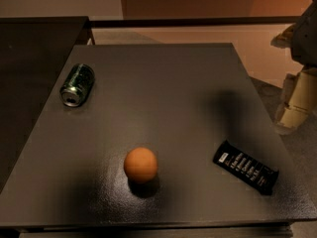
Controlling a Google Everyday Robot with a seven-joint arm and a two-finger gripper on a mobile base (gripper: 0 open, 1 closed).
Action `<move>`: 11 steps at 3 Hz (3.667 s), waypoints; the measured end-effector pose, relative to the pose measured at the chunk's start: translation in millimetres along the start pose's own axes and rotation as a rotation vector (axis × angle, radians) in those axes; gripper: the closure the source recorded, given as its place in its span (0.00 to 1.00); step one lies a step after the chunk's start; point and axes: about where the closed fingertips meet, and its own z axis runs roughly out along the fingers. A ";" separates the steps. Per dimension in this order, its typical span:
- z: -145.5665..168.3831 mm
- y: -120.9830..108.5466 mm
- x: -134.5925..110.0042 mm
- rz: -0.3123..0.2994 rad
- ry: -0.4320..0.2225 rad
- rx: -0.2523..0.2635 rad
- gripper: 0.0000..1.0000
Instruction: Pick green can
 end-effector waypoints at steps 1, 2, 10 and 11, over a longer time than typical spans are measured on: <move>0.0 0.0 -0.1 0.000 0.000 0.000 0.00; -0.1 -1.0 -5.2 -0.014 -0.002 0.000 0.00; 97.7 -58.1 -262.7 -0.504 -0.271 -0.122 0.00; 108.5 -59.3 -295.9 -0.617 -0.257 -0.104 0.00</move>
Offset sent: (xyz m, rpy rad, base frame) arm 0.0053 0.0119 -0.0021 -0.0084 0.0178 0.0403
